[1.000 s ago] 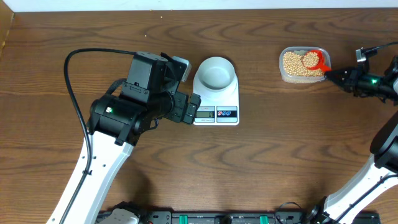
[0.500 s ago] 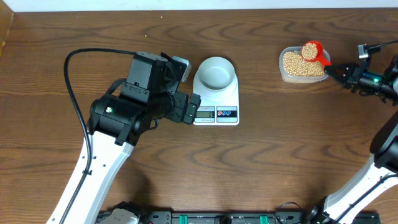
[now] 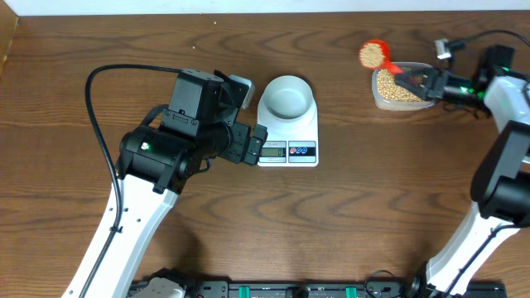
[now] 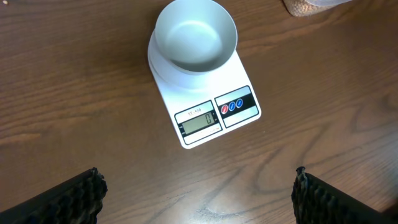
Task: Scoop item into bowl and weigh 50g on scale
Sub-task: 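Carry the filled scoop left over the bowl on the scale, then tip the scoop to pour soybeans into the white bowl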
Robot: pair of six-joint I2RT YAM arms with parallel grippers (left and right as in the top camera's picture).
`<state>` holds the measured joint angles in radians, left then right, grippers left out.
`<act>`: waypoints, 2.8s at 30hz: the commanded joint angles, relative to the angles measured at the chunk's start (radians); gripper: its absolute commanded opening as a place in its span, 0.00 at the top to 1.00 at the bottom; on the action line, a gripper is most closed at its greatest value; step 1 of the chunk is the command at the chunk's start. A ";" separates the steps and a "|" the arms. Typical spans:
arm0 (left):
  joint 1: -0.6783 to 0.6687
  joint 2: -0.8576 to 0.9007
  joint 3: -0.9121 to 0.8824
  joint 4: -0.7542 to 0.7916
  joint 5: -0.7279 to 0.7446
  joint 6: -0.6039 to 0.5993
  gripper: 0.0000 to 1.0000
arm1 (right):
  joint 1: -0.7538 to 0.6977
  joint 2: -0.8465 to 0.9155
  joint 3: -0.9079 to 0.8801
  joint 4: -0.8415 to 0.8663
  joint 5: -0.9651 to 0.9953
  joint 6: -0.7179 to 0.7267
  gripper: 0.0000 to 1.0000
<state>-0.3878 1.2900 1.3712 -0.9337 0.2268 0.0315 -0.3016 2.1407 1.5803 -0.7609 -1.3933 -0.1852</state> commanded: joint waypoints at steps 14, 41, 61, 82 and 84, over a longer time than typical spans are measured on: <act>0.004 0.007 0.005 0.000 -0.010 0.017 0.02 | 0.277 0.006 0.109 -0.015 0.031 0.110 0.99; 0.004 0.007 0.005 0.000 -0.010 0.017 0.02 | 0.523 -0.077 0.109 -0.105 0.673 0.011 0.99; 0.004 0.007 0.005 0.000 -0.010 0.017 0.02 | 0.699 -0.213 0.109 -0.108 1.121 -0.039 0.99; 0.004 0.007 0.005 0.000 -0.010 0.017 0.02 | 0.840 -0.260 0.109 -0.097 1.481 -0.041 0.99; 0.004 0.007 0.005 0.000 -0.010 0.017 0.02 | 0.844 -0.272 0.109 -0.090 1.482 -0.047 0.99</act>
<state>-0.3878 1.2903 1.3712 -0.9337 0.2268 0.0315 0.5346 1.9305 1.6699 -0.8604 0.0463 -0.2161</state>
